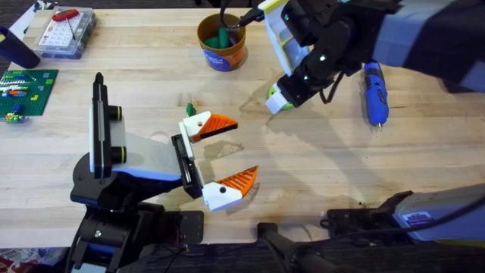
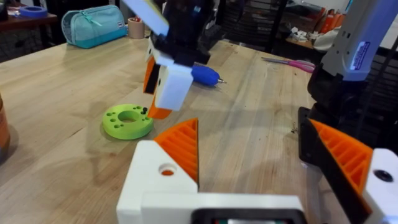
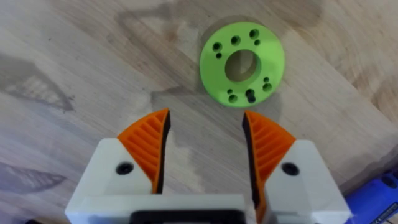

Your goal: Pick up the gripper from the table and insert it into the empty holder that is missing its gripper. Then pick up a screw, insert it into the mounting hole, and use the screwdriver to tighten it. Finally, clean up the table by picking up the vegetable and placing it into the bucket.

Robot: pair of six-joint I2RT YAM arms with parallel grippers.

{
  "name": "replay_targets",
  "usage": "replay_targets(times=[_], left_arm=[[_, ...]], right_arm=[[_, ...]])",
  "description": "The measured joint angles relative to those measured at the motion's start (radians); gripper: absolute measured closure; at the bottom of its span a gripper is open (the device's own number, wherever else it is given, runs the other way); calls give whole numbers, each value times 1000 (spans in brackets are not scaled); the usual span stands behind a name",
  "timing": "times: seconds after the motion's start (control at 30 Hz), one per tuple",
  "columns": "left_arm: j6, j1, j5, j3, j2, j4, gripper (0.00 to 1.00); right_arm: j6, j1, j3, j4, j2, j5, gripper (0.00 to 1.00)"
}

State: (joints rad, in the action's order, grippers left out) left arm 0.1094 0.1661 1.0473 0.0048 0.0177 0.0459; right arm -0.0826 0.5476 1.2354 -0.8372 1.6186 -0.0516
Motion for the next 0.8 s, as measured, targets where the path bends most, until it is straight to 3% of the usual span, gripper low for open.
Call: replay_targets(times=[0.33, 0.8], left_arm=[[1, 0, -16, 0, 0, 14, 11], [1, 0, -20, 0, 0, 14, 11]], right_arm=[[36, -3, -2, -63, 12, 0, 328], [191, -152, 31, -149, -209, -2, 328]])
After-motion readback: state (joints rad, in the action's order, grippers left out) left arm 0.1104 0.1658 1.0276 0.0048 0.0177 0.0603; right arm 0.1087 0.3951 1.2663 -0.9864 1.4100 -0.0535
